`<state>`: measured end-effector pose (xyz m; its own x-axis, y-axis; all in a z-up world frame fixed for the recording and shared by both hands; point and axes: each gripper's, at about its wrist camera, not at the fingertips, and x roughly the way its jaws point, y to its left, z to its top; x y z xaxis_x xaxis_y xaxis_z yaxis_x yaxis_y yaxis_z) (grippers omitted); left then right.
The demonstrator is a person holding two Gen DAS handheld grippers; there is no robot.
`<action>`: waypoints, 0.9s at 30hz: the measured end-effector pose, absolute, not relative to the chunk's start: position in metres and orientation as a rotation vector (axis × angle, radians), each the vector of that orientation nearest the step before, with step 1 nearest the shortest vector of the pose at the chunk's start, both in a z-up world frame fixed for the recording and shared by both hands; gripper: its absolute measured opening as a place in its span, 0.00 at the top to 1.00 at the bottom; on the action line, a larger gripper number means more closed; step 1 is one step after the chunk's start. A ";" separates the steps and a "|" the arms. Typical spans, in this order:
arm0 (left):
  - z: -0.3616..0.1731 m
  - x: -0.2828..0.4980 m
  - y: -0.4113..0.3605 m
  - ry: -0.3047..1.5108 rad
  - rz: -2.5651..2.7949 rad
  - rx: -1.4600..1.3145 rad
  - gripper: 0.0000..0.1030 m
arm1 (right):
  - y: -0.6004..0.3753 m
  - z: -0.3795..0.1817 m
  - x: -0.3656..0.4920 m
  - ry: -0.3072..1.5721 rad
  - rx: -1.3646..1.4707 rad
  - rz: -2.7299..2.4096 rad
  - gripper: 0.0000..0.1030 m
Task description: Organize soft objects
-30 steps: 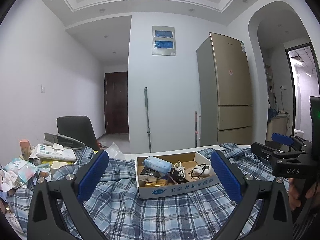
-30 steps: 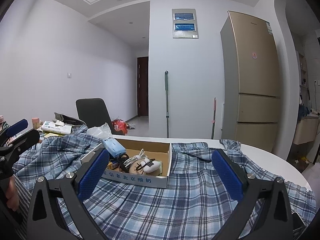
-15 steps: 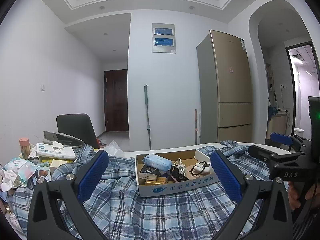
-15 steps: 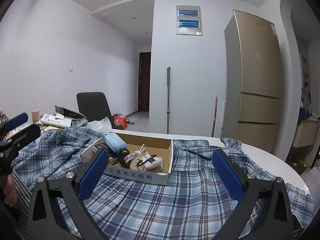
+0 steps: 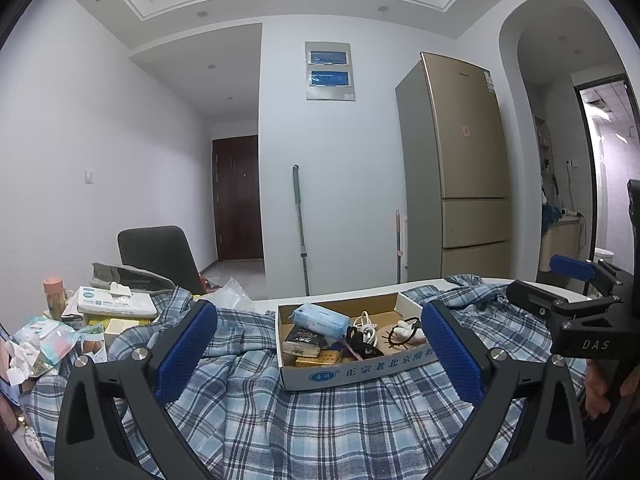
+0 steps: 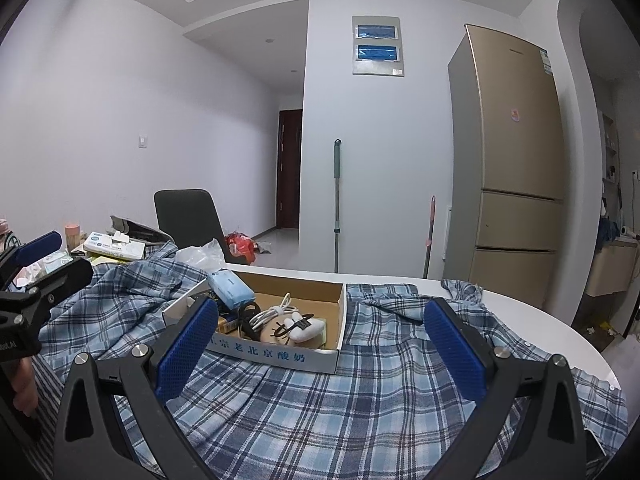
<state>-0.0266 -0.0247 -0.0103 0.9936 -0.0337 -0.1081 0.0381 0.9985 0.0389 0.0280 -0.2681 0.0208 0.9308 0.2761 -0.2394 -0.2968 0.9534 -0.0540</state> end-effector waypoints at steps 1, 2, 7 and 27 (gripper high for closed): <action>-0.010 -0.026 -0.026 0.109 -0.035 0.047 0.00 | -0.269 0.021 0.028 0.234 -0.087 0.293 0.00; -0.009 -0.026 -0.026 0.109 -0.035 0.048 0.00 | -0.269 0.021 0.029 0.235 -0.083 0.292 0.00; -0.008 -0.028 -0.026 0.100 -0.036 0.049 0.00 | -0.270 0.021 0.030 0.243 -0.074 0.291 0.00; -0.009 -0.024 -0.025 0.117 0.002 0.055 0.00 | -0.270 0.020 0.032 0.259 -0.066 0.290 0.00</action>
